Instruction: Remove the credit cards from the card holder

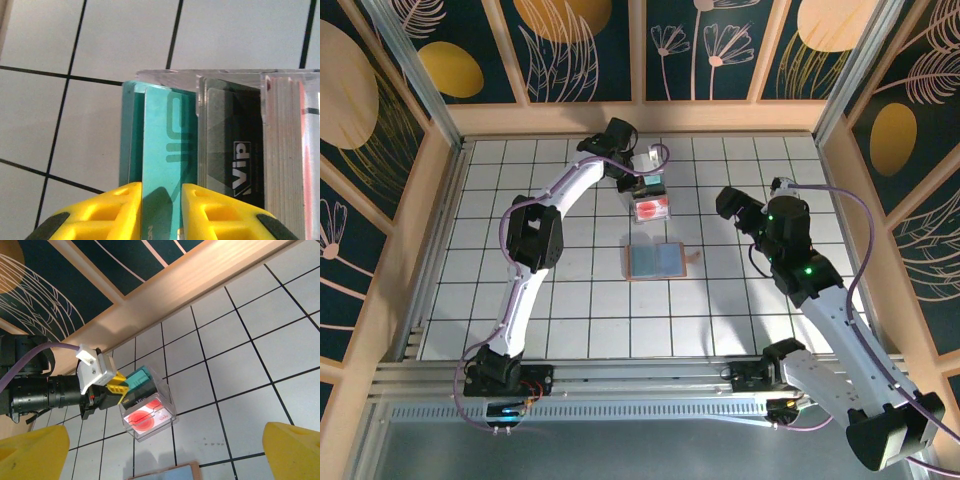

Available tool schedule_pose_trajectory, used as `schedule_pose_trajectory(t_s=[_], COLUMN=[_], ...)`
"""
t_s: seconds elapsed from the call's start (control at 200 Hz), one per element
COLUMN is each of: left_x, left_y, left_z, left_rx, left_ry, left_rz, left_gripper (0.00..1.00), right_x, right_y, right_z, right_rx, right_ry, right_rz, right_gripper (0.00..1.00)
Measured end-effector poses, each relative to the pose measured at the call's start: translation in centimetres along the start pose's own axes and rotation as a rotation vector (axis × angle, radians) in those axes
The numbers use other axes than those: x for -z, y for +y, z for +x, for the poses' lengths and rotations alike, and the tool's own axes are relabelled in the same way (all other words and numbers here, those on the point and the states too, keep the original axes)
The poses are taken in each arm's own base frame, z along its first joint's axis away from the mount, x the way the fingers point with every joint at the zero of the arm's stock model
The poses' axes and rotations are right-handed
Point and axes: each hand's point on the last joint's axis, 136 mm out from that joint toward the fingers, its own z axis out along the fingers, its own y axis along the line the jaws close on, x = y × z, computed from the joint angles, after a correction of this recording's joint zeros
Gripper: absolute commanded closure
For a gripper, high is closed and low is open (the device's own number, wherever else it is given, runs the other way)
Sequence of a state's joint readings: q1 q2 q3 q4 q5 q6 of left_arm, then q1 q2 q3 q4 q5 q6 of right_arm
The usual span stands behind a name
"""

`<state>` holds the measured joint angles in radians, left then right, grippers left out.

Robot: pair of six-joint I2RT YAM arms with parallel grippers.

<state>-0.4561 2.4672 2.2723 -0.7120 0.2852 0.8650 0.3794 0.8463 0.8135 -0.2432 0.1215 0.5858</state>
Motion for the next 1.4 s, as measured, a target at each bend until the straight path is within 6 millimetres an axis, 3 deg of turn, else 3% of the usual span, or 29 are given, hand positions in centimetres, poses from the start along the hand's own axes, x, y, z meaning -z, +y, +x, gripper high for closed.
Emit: schedule_pose_trajectory(t_s=[0.225,0.41,0.53,0.671,0.786,0.911,1.051,1.186,1.281,1.401], left_x=[2.3,7.0,10.8,14.8,17.4,20.2,23.7,26.7,27.3,26.4], left_y=[1.0,2.1,2.2,1.4,-0.4,-2.6,-3.5,-4.0,-5.0,-7.2], left_z=[-1.6,-4.5,-6.1,-6.6,-5.2,-3.2,-1.6,1.1,3.8,7.2], left_rx=[0.009,0.009,0.034,0.092,0.178,0.294,0.468,0.697,0.874,1.055], left_ry=[-0.033,-0.102,-0.156,-0.221,-0.277,-0.349,-0.46,-0.55,-0.577,-0.58], left_rz=[-0.046,-0.109,-0.16,-0.234,-0.311,-0.398,-0.516,-0.634,-0.68,-0.677], left_gripper=[0.73,0.68,0.57,0.32,0.01,0.01,0.01,0.01,0.01,0.01], right_x=[0.0,-0.9,-1.8,-3.2,-3.9,-4.4,-5.2,-6.2,-6.7,-7.3], right_y=[0.0,-0.6,-1.4,-1.8,-1.3,-0.2,0.9,1.5,2.4,3.4], right_z=[0.3,1.2,2.3,3.7,5.8,8.7,12.6,16.8,19.8,22.6], right_rx=[-0.011,-0.028,-0.03,-0.015,0.018,0.085,0.15,0.218,0.272,0.325], right_ry=[0.009,0.045,0.1,0.17,0.236,0.31,0.408,0.513,0.584,0.646], right_rz=[-0.005,0.025,0.072,0.119,0.124,0.111,0.099,0.107,0.103,0.096], right_gripper=[0.01,0.01,0.01,0.01,0.06,0.15,0.28,0.32,0.39,0.43])
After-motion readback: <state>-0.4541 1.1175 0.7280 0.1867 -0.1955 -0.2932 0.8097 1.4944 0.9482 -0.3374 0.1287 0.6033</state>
